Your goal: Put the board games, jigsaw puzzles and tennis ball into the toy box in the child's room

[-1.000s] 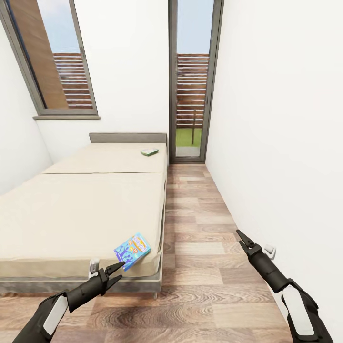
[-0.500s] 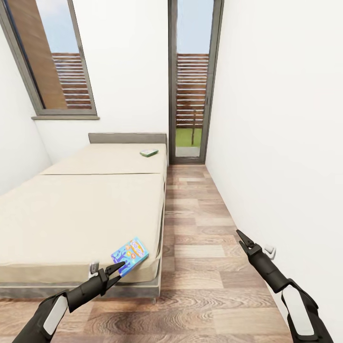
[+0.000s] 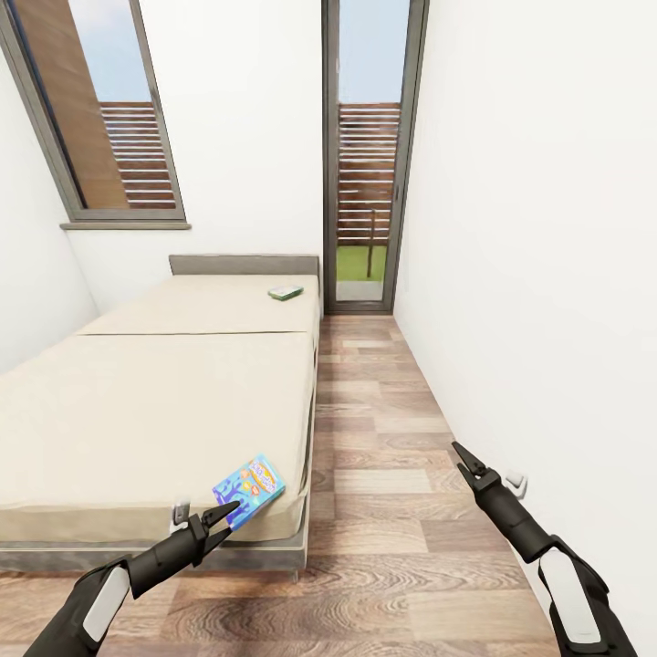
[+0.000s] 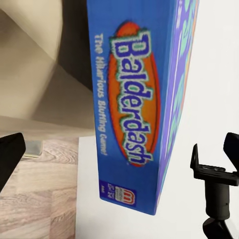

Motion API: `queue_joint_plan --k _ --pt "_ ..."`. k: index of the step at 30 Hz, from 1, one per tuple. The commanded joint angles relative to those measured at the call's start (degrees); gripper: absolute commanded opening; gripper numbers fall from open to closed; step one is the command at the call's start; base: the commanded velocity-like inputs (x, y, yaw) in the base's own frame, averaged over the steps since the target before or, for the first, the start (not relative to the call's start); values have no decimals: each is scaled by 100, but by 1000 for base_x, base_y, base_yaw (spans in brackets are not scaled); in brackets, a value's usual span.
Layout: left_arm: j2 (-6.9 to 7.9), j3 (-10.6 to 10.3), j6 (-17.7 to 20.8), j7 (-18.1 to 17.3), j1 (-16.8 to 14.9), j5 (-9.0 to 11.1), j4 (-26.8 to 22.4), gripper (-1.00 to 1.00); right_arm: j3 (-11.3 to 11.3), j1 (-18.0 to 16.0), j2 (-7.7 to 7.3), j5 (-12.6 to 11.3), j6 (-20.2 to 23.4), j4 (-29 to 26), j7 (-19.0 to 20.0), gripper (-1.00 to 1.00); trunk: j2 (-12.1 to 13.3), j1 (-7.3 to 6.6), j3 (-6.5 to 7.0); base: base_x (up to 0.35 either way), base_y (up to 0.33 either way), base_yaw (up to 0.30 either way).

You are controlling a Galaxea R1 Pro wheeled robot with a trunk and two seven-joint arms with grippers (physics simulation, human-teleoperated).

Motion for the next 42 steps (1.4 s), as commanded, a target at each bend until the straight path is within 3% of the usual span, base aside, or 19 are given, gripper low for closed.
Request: queue_joint_plan --k 1,27,28,42 --pt "0 5 38 -6 -3 19 2 100 -7 -3 1 -39 47 2 5 100 -2 -1 -5 0 0 0" --pt "0 5 36 -29 -3 26 2 100 -7 -4 3 -39 52 6 5 100 -2 -1 -5 0 0 0" --pt "0 5 36 -30 -3 26 2 -100 -7 -5 3 -39 52 6 5 100 -2 -1 -5 0 0 0" --pt "-7 -3 43 -44 -3 25 -4 -100 -7 -2 3 -39 52 6 5 100 -2 -1 -5 0 0 0"
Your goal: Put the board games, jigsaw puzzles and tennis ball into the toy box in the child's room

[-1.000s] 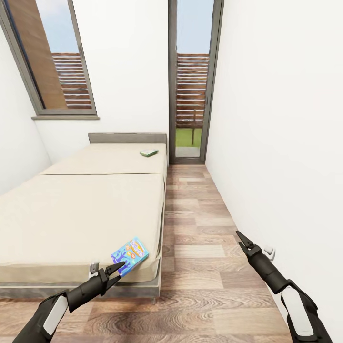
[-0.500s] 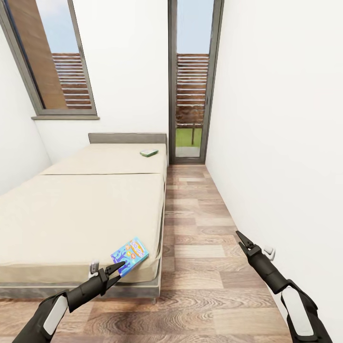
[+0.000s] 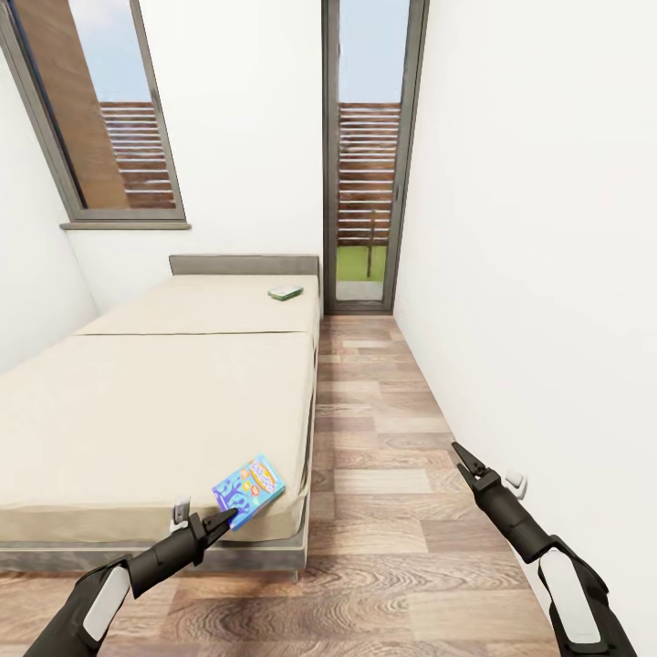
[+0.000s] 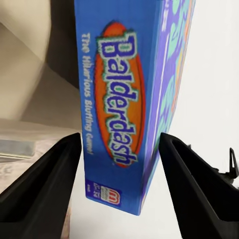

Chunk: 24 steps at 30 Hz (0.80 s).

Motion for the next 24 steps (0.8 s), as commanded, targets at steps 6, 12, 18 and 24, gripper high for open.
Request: queue_joint_plan --k 6,12,18,24 --pt "-1 2 -22 -13 -1 -62 -10 -100 -7 -5 1 -39 45 1 5 100 -2 -1 -6 0 0 0" --pt "-3 2 -22 -18 -1 -62 -21 -100 -7 -7 1 -39 45 1 5 100 -2 -1 -6 0 0 0" --pt "-19 -41 4 -524 -1 -70 -88 -100 -7 -4 1 -39 41 7 5 100 -2 -1 -6 0 0 0" --pt "-19 -43 18 -593 -1 -70 -94 -100 -7 -3 1 -39 42 9 5 100 -2 -1 -6 0 0 0"
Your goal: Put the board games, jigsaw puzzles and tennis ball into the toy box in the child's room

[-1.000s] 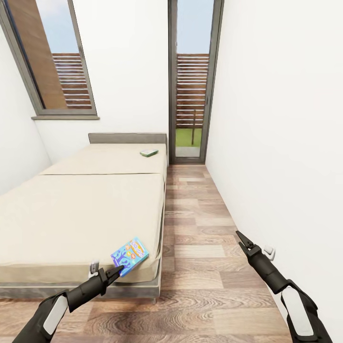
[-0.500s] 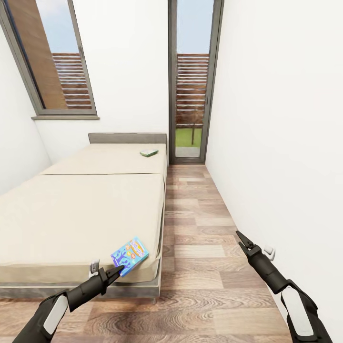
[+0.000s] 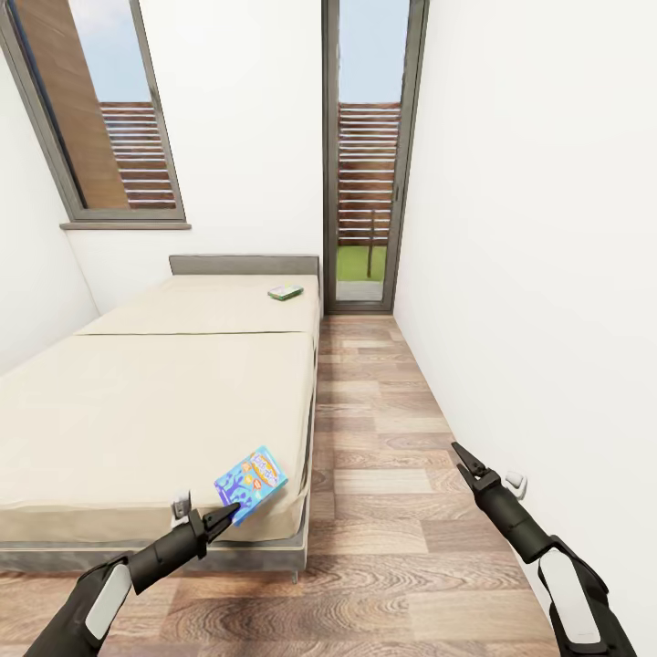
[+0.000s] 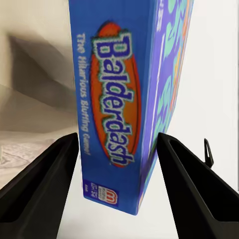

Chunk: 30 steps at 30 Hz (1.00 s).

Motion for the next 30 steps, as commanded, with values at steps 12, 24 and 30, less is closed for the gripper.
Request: queue_joint_plan --k 12,24,30 --pt "12 -452 34 -499 -3 -1 0 -100 -7 -6 1 -39 43 1 5 100 -2 -1 -5 0 0 0" --pt "68 -476 301 -531 -3 12 -261 -100 -6 -5 -6 -52 -216 1 5 100 -2 -1 -5 0 0 0" --pt "78 -501 829 -532 3 8 -851 -100 -3 -6 -8 -56 -264 1 5 100 -2 -1 -5 0 0 0"
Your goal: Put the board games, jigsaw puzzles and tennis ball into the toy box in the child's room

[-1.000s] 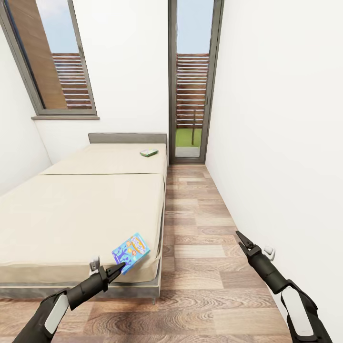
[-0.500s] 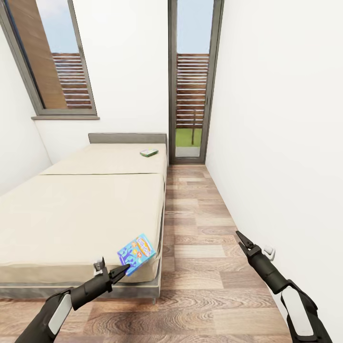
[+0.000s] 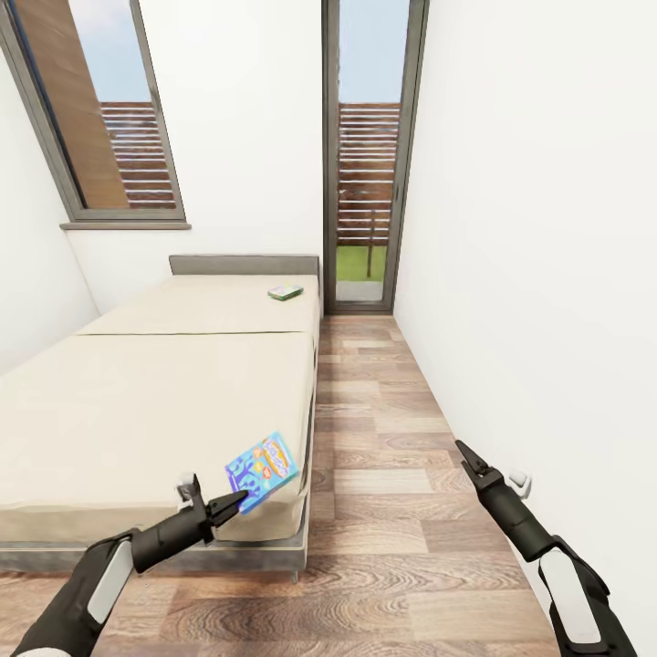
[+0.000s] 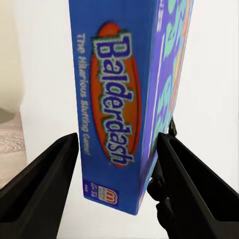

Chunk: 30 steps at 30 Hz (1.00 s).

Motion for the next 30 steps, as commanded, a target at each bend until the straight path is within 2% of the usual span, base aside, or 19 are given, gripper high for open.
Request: queue_joint_plan --k 1,10,15,22,24,25,30 --pt "6 1 121 -1 -1 9 -84 -100 -9 -3 1 -43 44 1 6 100 -2 -1 -5 0 0 0" --pt "44 21 373 -15 1 21 -239 -100 -17 -2 0 -44 28 1 14 100 -2 -1 -5 0 0 0" --pt "90 31 442 -182 2 13 -252 -100 -14 -1 0 -44 21 1 15 100 -2 -1 -5 0 0 0" --pt "277 22 459 -436 2 16 -257 -100 -12 -2 0 -51 27 1 16 100 -2 -1 -5 0 0 0" --pt "359 21 464 -496 2 16 -257 -100 -12 -1 0 -52 25 1 19 100 -2 -1 -5 0 0 0" --pt "454 21 469 -612 2 16 -257 -100 -6 -2 3 -52 34 1 10 100 -2 -1 -5 0 0 0" --pt "512 21 470 -826 0 8 -265 -100 22 -1 8 -54 47 -4 8 100 -2 -1 -5 0 0 0"
